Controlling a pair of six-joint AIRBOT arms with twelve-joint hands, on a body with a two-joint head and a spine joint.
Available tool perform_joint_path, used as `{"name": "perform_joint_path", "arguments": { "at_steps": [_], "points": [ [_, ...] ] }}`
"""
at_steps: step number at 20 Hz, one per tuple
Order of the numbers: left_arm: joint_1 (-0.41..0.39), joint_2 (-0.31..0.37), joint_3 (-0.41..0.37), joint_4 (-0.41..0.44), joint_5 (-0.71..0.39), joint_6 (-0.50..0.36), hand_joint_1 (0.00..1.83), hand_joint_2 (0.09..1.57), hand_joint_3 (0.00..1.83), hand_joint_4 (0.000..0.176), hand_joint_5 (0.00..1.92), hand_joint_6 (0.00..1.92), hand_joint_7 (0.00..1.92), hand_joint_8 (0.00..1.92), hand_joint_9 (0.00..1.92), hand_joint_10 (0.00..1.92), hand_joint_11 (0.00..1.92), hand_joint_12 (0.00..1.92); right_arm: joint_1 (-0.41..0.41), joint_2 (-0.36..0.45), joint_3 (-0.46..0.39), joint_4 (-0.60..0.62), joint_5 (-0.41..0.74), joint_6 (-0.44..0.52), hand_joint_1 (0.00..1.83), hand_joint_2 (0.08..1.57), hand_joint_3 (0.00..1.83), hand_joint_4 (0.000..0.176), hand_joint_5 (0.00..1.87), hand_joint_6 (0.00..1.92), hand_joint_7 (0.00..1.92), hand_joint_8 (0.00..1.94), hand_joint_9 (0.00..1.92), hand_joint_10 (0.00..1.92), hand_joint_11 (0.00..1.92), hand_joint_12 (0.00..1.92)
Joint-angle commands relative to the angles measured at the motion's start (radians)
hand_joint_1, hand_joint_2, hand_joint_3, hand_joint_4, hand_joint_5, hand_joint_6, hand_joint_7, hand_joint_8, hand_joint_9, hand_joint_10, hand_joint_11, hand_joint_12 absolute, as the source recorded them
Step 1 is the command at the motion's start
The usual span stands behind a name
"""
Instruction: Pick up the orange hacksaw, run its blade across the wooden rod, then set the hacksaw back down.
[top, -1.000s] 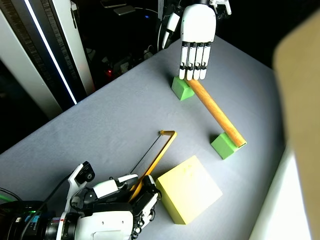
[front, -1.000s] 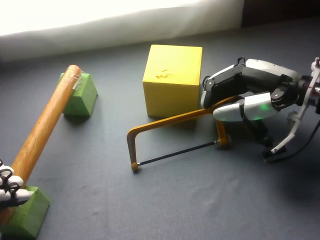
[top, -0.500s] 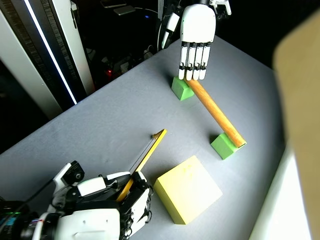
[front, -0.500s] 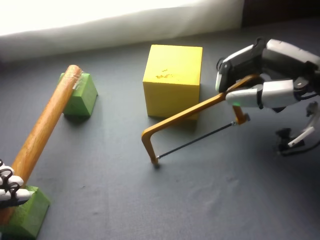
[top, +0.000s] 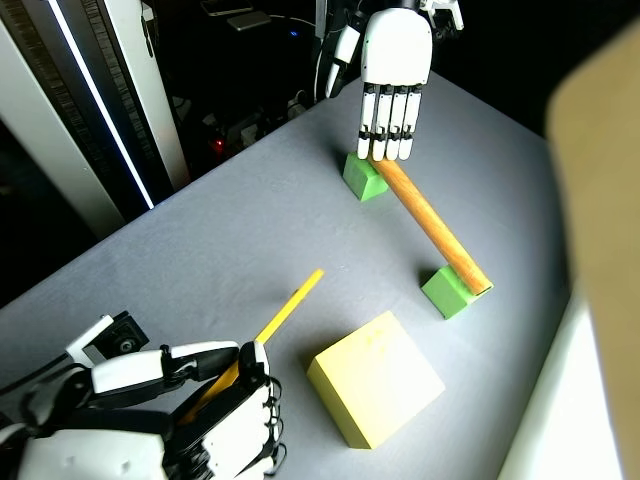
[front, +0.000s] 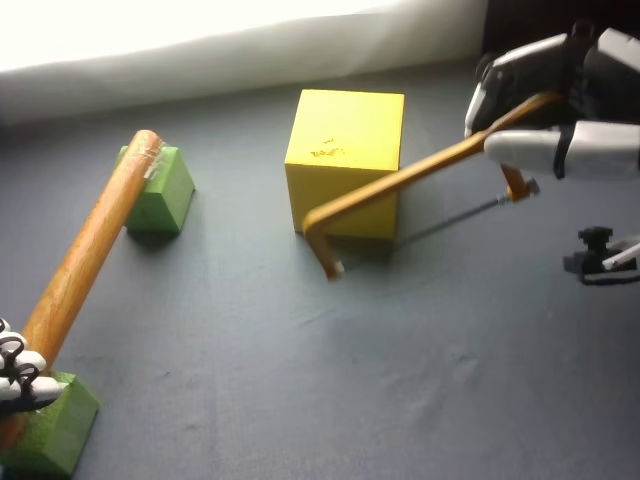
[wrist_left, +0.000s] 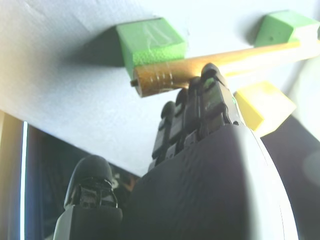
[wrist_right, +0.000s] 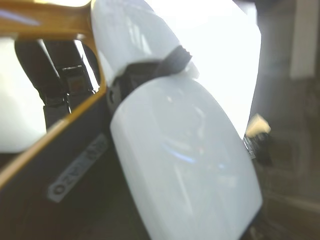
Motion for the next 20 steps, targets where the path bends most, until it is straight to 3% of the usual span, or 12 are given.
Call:
{"name": "perform_joint_path", "arguments": {
  "at_steps": [1,2,6,12,15,19,20],
  "points": [
    [-0.009,0.000,0.008,-0.018,-0.017,-0.001,0.03,1.28,0.00,0.000,0.02,0.01,0.01,0.00,0.01,0.00,0.03,0.02,0.001,0.009,-0.016,0.032,0.129,0.007,1.22,1.14,0.00,0.000,0.94,0.92,0.95,1.18,0.90,0.79,0.61,1.13],
    [-0.009,0.000,0.008,-0.018,-0.017,-0.001,0.03,1.28,0.00,0.000,0.02,0.00,0.01,0.00,0.01,0.00,0.03,0.01,-0.002,0.026,-0.062,0.035,0.137,-0.007,1.22,1.14,0.00,0.000,0.92,0.95,0.95,1.18,0.90,0.79,0.62,1.13],
    [-0.010,-0.001,0.010,-0.018,-0.017,-0.001,0.06,1.27,0.00,0.000,0.01,0.00,0.01,0.00,0.01,0.00,0.03,0.02,-0.002,0.035,-0.085,0.042,0.140,-0.020,1.22,1.14,0.00,0.000,0.92,0.95,0.95,1.19,0.88,0.78,0.61,1.14],
    [-0.011,-0.002,0.011,-0.018,-0.018,-0.001,0.05,1.27,0.00,0.000,0.02,0.00,0.02,0.01,0.02,0.01,0.04,0.03,0.012,0.046,-0.160,0.150,0.211,-0.137,1.24,1.13,0.00,0.000,0.92,0.93,0.99,1.14,0.90,0.80,0.60,1.14],
    [-0.011,-0.002,0.013,-0.018,-0.019,-0.001,0.02,1.28,0.00,0.000,0.00,0.00,0.00,0.00,0.00,0.00,0.00,0.01,0.022,0.046,-0.171,0.192,0.266,-0.181,1.24,1.13,0.00,0.000,0.91,0.94,1.00,1.13,0.92,0.76,0.62,1.12],
    [-0.009,-0.002,0.015,-0.018,-0.019,-0.001,0.01,1.28,0.00,0.000,0.00,0.00,0.01,0.00,0.00,0.00,0.03,0.02,0.039,0.035,-0.176,0.227,0.326,-0.226,1.22,1.15,0.00,0.000,0.90,0.96,0.92,1.25,0.85,0.81,0.57,1.17],
    [-0.009,-0.002,0.015,-0.018,-0.019,-0.001,0.01,1.29,0.00,0.000,0.00,0.00,0.01,0.00,0.00,0.00,0.02,0.02,0.040,0.029,-0.182,0.252,0.348,-0.244,1.23,1.15,0.00,0.000,0.91,0.96,0.95,1.20,0.87,0.81,0.59,1.16]
  ]
}}
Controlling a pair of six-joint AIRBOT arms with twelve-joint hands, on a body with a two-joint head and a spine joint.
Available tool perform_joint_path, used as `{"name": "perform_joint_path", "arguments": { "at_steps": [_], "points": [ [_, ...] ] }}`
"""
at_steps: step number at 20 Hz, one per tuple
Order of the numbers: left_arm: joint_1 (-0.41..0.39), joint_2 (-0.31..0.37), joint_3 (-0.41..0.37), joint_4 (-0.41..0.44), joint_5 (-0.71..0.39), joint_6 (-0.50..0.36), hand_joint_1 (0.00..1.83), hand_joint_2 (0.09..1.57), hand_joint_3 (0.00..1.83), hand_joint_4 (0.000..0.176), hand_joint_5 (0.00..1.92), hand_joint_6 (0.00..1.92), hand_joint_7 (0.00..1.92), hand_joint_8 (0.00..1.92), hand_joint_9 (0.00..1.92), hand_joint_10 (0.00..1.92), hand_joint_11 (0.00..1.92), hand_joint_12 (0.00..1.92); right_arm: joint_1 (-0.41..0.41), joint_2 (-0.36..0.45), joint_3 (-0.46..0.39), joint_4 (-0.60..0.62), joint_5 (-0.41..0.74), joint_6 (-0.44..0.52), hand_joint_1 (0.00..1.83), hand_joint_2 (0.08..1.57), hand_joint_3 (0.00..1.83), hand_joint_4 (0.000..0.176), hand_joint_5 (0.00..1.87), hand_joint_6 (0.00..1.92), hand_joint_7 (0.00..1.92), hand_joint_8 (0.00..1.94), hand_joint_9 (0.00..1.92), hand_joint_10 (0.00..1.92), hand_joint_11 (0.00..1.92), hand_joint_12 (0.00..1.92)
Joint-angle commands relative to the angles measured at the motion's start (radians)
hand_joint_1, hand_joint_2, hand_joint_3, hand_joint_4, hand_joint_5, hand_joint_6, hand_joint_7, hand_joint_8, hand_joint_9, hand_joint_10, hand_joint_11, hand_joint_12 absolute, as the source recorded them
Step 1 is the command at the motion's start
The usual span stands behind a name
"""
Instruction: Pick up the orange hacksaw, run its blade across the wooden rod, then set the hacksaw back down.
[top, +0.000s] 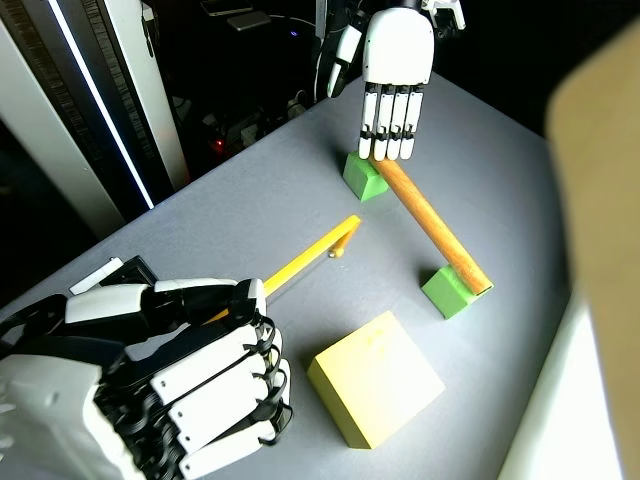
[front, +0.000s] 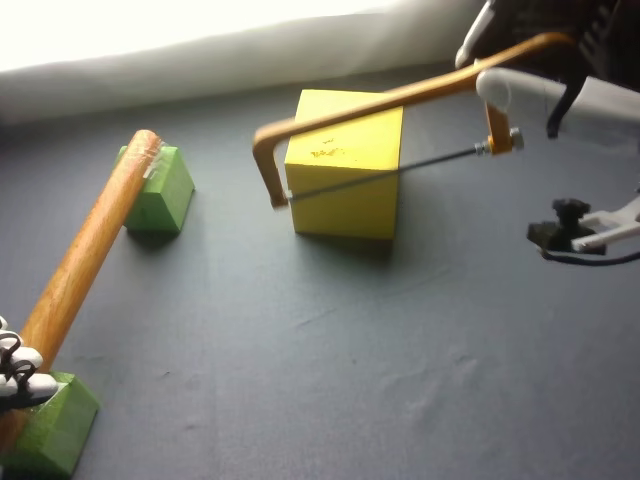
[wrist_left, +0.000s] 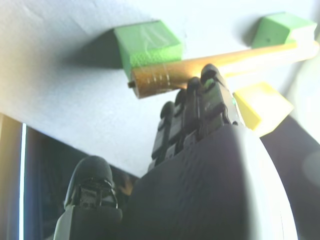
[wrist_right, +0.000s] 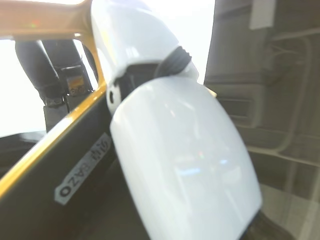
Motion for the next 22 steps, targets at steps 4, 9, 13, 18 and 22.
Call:
{"name": "perform_joint_path", "arguments": {
  "at_steps": [4,9,13,18,22],
  "points": [
    [-0.007,-0.002,0.009,-0.020,-0.022,-0.001,0.03,1.28,0.00,0.000,0.01,0.00,0.02,0.00,0.01,0.00,0.03,0.02,0.018,-0.034,-0.019,0.082,0.211,-0.047,1.23,1.14,0.00,0.000,0.93,0.92,0.93,1.22,0.85,0.83,0.58,1.18],
    [-0.006,-0.002,0.012,-0.020,-0.024,-0.001,0.01,1.28,0.00,0.000,0.00,0.00,0.00,0.00,0.00,0.00,0.01,0.02,0.054,-0.122,-0.019,0.134,0.224,-0.116,1.22,1.14,0.00,0.000,0.92,0.94,0.95,1.19,0.88,0.82,0.59,1.14],
    [-0.008,-0.003,0.012,-0.020,-0.024,-0.001,0.03,1.28,0.00,0.000,0.01,0.00,0.02,0.01,0.02,0.00,0.04,0.03,0.073,-0.208,-0.014,0.186,0.247,-0.182,1.23,1.14,0.00,0.000,0.92,0.93,0.96,1.18,0.89,0.82,0.63,1.12],
    [-0.012,-0.007,0.012,-0.020,-0.024,-0.001,0.07,1.27,0.00,0.000,0.02,0.01,0.03,0.01,0.03,0.01,0.06,0.05,0.075,-0.323,0.032,0.186,0.232,-0.219,1.23,1.13,0.00,0.000,0.93,0.92,0.97,1.16,0.90,0.79,0.62,1.13],
    [-0.012,-0.008,0.013,-0.020,-0.024,-0.001,0.08,1.27,0.00,0.000,0.03,0.01,0.03,0.01,0.03,0.01,0.05,0.05,0.072,-0.399,0.070,0.185,0.215,-0.239,1.23,1.14,0.00,0.000,0.92,0.94,0.95,1.19,0.89,0.78,0.60,1.14]
  ]
}}
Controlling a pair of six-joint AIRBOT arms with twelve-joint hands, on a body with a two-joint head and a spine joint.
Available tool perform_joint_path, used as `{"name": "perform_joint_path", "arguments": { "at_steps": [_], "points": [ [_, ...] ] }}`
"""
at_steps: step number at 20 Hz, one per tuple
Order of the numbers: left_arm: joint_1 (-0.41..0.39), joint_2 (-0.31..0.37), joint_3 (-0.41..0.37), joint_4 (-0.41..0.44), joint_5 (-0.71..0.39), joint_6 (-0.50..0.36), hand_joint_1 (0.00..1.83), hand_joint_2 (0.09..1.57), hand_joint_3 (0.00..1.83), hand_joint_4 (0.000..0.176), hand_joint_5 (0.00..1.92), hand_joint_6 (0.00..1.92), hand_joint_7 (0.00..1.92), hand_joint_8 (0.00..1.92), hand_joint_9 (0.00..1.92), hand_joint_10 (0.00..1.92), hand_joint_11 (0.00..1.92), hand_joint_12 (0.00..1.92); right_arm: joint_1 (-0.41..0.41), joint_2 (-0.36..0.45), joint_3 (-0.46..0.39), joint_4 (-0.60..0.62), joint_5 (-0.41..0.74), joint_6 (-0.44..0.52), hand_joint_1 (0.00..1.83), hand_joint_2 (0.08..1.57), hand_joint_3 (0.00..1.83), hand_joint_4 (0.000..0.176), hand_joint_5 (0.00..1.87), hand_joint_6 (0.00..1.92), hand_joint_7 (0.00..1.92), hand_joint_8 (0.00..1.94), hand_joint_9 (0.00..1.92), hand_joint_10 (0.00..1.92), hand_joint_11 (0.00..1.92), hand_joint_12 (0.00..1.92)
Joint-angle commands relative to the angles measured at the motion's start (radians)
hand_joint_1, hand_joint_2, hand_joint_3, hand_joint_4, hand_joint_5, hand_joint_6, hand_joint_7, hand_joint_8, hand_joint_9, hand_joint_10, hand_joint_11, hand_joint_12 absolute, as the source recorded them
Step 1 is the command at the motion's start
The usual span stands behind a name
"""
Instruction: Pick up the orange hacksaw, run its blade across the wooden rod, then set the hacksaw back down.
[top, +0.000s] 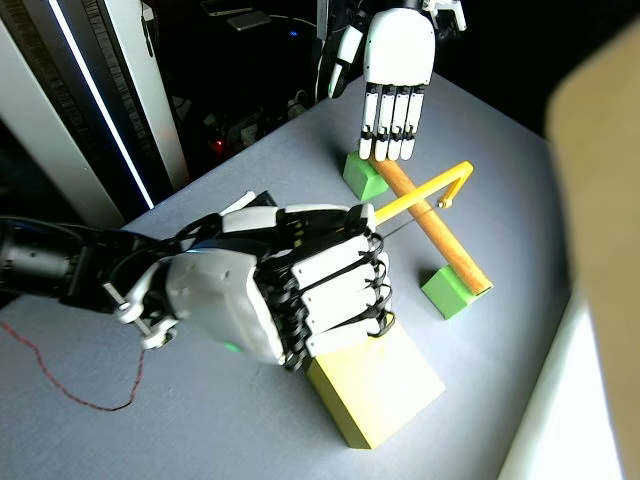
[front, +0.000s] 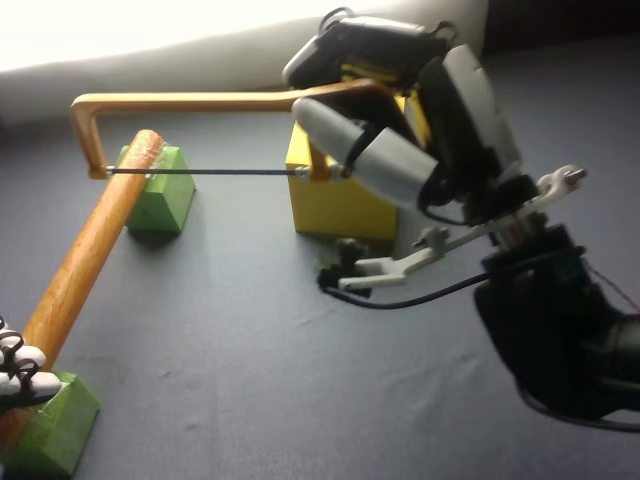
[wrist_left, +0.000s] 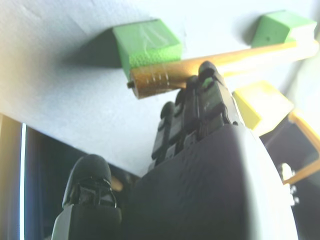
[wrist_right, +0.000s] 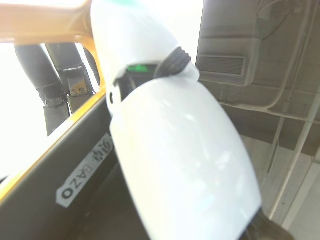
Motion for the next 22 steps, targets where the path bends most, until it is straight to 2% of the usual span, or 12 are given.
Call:
{"name": "perform_joint_path", "arguments": {
  "at_steps": [1,5,8,10,12,19,21,22],
  "points": [
    [-0.011,-0.002,0.007,-0.020,-0.015,-0.001,0.05,1.28,0.00,0.000,0.01,0.00,0.01,0.00,0.01,0.00,0.02,0.05,0.008,-0.005,0.006,-0.032,0.096,0.006,1.22,1.14,0.00,0.000,0.93,0.93,0.94,1.20,0.89,0.79,0.61,1.14],
    [-0.015,-0.006,0.009,-0.020,-0.015,-0.001,0.03,1.27,0.00,0.000,0.01,0.00,0.01,0.00,0.01,0.00,0.03,0.05,0.010,-0.057,0.035,-0.032,0.071,-0.029,1.23,1.14,0.00,0.000,0.96,0.88,0.94,1.20,0.88,0.80,0.61,1.16],
    [-0.016,-0.007,0.009,-0.020,-0.015,-0.001,0.03,1.27,0.00,0.000,0.04,0.01,0.05,0.01,0.05,0.01,0.05,0.07,0.012,-0.092,0.065,-0.032,0.063,-0.044,1.22,1.14,0.00,0.000,0.94,0.93,0.95,1.16,0.89,0.78,0.61,1.15],
    [-0.017,-0.008,0.009,-0.020,-0.015,-0.001,0.00,1.29,0.00,0.000,0.00,0.00,0.00,0.00,0.00,0.00,0.00,0.01,0.009,-0.110,0.079,-0.033,0.055,-0.054,1.22,1.15,0.00,0.000,0.93,0.94,0.93,1.21,0.87,0.77,0.59,1.15],
    [-0.017,-0.008,0.009,-0.020,-0.015,-0.001,0.06,1.27,0.00,0.000,0.02,0.01,0.02,0.01,0.02,0.01,0.02,0.01,-0.001,-0.119,0.082,-0.033,0.053,-0.072,1.22,1.14,0.00,0.000,0.94,0.92,0.95,1.20,0.88,0.78,0.59,1.14],
    [-0.019,-0.008,0.008,-0.020,-0.015,-0.001,0.02,1.28,0.00,0.000,0.01,0.00,0.02,0.01,0.03,0.01,0.03,0.02,-0.016,-0.139,0.087,-0.033,0.039,-0.113,1.22,1.15,0.00,0.000,0.94,0.91,0.92,1.24,0.86,0.83,0.60,1.15],
    [-0.020,-0.010,0.008,-0.020,-0.015,-0.001,0.04,1.28,0.00,0.000,0.01,0.00,0.02,0.01,0.03,0.01,0.03,0.02,-0.016,-0.146,0.087,-0.033,0.033,-0.121,1.24,1.12,0.00,0.000,0.98,0.84,0.99,1.13,0.89,0.82,0.62,1.14],
    [-0.020,-0.010,0.008,-0.020,-0.015,-0.001,0.02,1.28,0.00,0.000,0.01,0.00,0.02,0.00,0.03,0.00,0.03,0.02,-0.015,-0.151,0.087,-0.033,0.027,-0.127,1.24,1.12,0.00,0.000,0.95,0.89,0.99,1.13,0.90,0.79,0.63,1.12]
  ]
}}
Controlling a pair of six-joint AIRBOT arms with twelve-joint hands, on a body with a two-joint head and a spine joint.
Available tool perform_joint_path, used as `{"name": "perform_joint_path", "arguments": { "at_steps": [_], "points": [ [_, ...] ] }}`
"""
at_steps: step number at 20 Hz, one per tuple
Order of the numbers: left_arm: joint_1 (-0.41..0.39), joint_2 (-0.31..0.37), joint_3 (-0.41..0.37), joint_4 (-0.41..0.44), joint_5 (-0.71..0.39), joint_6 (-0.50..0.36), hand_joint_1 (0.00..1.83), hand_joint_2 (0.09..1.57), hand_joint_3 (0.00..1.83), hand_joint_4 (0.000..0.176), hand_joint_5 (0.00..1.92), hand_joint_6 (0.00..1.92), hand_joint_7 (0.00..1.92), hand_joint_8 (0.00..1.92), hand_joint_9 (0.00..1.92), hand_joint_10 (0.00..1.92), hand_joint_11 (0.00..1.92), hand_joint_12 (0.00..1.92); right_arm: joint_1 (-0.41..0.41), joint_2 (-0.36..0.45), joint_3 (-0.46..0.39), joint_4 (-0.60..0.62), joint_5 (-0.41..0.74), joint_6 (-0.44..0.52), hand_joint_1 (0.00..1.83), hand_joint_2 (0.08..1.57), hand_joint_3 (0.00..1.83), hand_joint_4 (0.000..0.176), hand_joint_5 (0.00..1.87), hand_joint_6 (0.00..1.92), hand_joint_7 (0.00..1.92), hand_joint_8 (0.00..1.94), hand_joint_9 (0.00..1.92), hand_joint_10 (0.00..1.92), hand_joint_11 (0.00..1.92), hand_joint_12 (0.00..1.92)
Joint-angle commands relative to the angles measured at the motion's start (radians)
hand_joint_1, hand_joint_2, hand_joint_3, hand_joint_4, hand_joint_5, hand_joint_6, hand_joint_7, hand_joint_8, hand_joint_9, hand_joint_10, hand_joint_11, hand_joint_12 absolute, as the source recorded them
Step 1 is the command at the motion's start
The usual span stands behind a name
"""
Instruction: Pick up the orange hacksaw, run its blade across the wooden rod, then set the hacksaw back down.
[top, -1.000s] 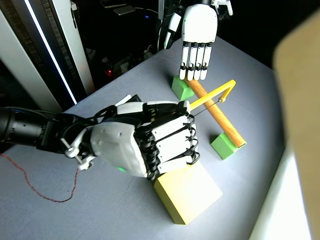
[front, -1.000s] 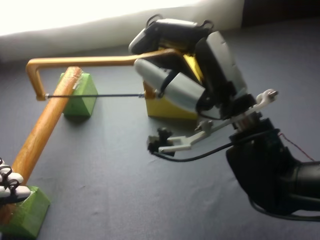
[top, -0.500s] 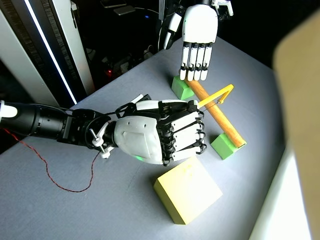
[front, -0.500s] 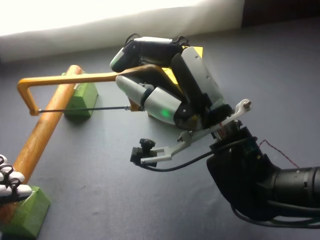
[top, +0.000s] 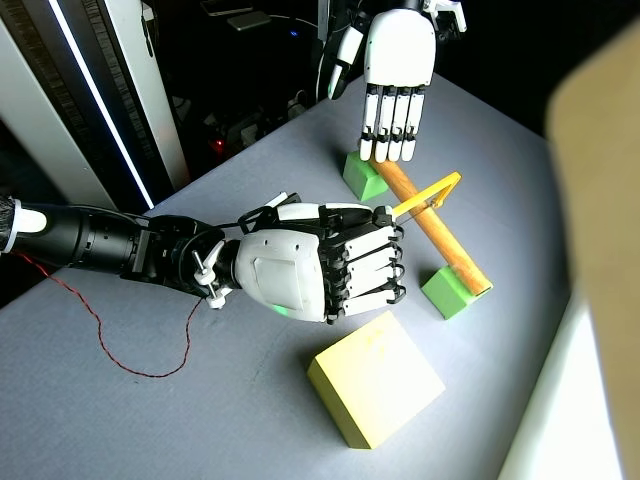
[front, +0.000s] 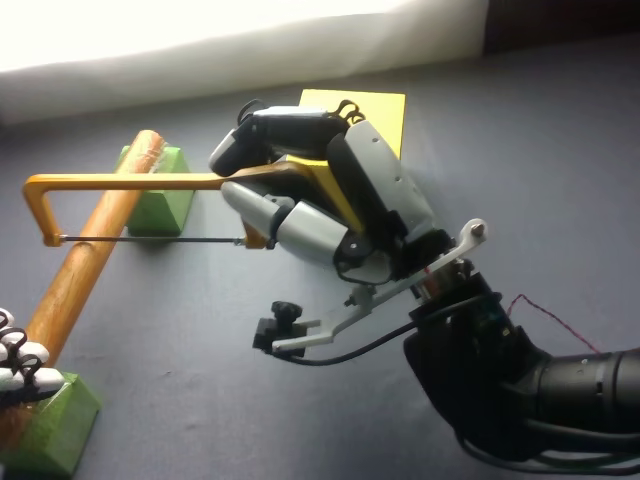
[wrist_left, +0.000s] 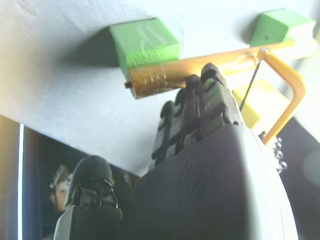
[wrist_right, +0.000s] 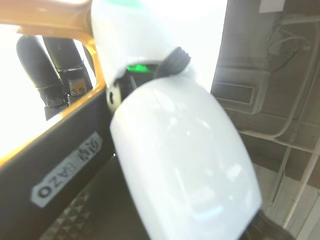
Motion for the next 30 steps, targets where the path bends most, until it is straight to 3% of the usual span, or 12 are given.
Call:
{"name": "perform_joint_path", "arguments": {
  "at_steps": [1,5,6,7,9,16,17,18,19,20,25,30],
  "points": [
    [-0.009,-0.003,0.004,-0.020,-0.016,-0.001,0.03,1.27,0.00,0.000,0.01,0.00,0.02,0.00,0.03,0.00,0.03,0.03,0.008,-0.003,0.001,-0.040,0.101,0.005,1.34,1.13,0.01,0.000,0.93,0.88,0.98,1.11,0.86,1.21,0.60,1.14],
    [-0.009,-0.009,0.005,-0.020,-0.016,0.000,0.03,1.28,0.00,0.000,0.01,0.00,0.02,0.00,0.02,0.00,0.02,0.03,0.017,-0.026,0.005,-0.041,0.066,-0.015,1.37,1.14,0.00,0.000,0.90,0.91,0.95,1.15,0.82,1.34,0.56,1.19],
    [-0.010,-0.011,0.007,-0.020,-0.016,0.000,0.02,1.28,0.00,0.000,0.00,0.00,0.01,0.00,0.01,0.00,0.01,0.02,0.020,-0.036,0.013,-0.041,0.064,-0.020,1.25,1.15,0.00,0.000,0.88,0.99,0.94,1.21,0.80,1.04,0.58,1.17],
    [-0.011,-0.013,0.009,-0.020,-0.016,0.000,0.02,1.28,0.00,0.000,0.00,0.00,0.01,0.00,0.01,0.00,0.01,0.02,0.024,-0.048,0.023,-0.041,0.060,-0.020,1.25,1.15,0.00,0.000,0.88,0.99,0.94,1.21,0.80,1.04,0.58,1.17],
    [-0.012,-0.018,0.012,-0.020,-0.016,0.000,0.04,1.27,0.00,0.000,0.01,0.00,0.02,0.00,0.03,0.01,0.02,0.03,0.036,-0.072,0.046,-0.041,0.051,-0.021,1.23,1.14,0.00,0.000,0.91,0.93,0.97,1.19,0.87,0.84,0.59,1.16],
    [-0.015,-0.024,0.017,-0.020,-0.016,0.000,0.03,1.27,0.00,0.000,0.04,0.01,0.04,0.01,0.04,0.01,0.03,0.05,0.046,-0.127,0.076,-0.041,0.023,-0.029,1.23,1.15,0.00,0.000,0.90,0.93,0.93,1.25,0.84,0.85,0.57,1.18],
    [-0.015,-0.025,0.017,-0.020,-0.016,0.000,0.01,1.28,0.00,0.000,0.02,0.00,0.02,0.01,0.02,0.01,0.03,0.01,0.050,-0.137,0.087,-0.041,0.023,-0.027,1.34,1.13,0.00,0.000,0.93,0.86,0.97,1.14,0.85,1.22,0.60,1.17],
    [-0.015,-0.025,0.017,-0.020,-0.016,0.000,0.01,1.28,0.00,0.000,0.02,0.00,0.03,0.01,0.02,0.01,0.03,0.01,0.056,-0.148,0.101,-0.041,0.025,-0.023,1.26,1.14,0.00,0.000,0.92,0.91,0.97,1.17,0.83,1.02,0.58,1.18],
    [-0.015,-0.025,0.018,-0.020,-0.016,0.000,0.01,1.28,0.00,0.000,0.02,0.00,0.03,0.01,0.02,0.01,0.03,0.01,0.061,-0.157,0.111,-0.041,0.025,-0.021,1.26,1.14,0.00,0.000,0.92,0.91,0.97,1.17,0.83,1.02,0.58,1.18],
    [-0.015,-0.026,0.018,-0.020,-0.016,0.000,0.00,1.29,0.00,0.000,0.00,0.00,0.01,0.00,0.01,0.00,0.01,0.01,0.064,-0.165,0.119,-0.041,0.025,-0.019,1.24,1.13,0.00,0.000,0.94,0.89,0.97,1.18,0.85,0.86,0.57,1.18],
    [-0.014,-0.026,0.028,-0.020,-0.021,0.000,0.01,1.29,0.00,0.000,0.00,0.00,0.01,0.00,0.01,0.00,0.00,0.00,0.061,-0.170,0.119,-0.052,0.019,-0.015,1.24,1.14,0.00,0.000,0.91,0.92,0.96,1.20,0.87,0.84,0.60,1.17],
    [-0.008,-0.026,0.041,-0.020,-0.027,0.000,0.00,1.28,0.00,0.000,0.02,0.00,0.02,0.00,0.03,0.00,0.01,0.01,0.038,-0.107,0.073,-0.066,0.033,-0.022,1.23,1.15,0.00,0.000,0.92,0.92,0.93,1.24,0.84,0.87,0.59,1.18]
  ]
}}
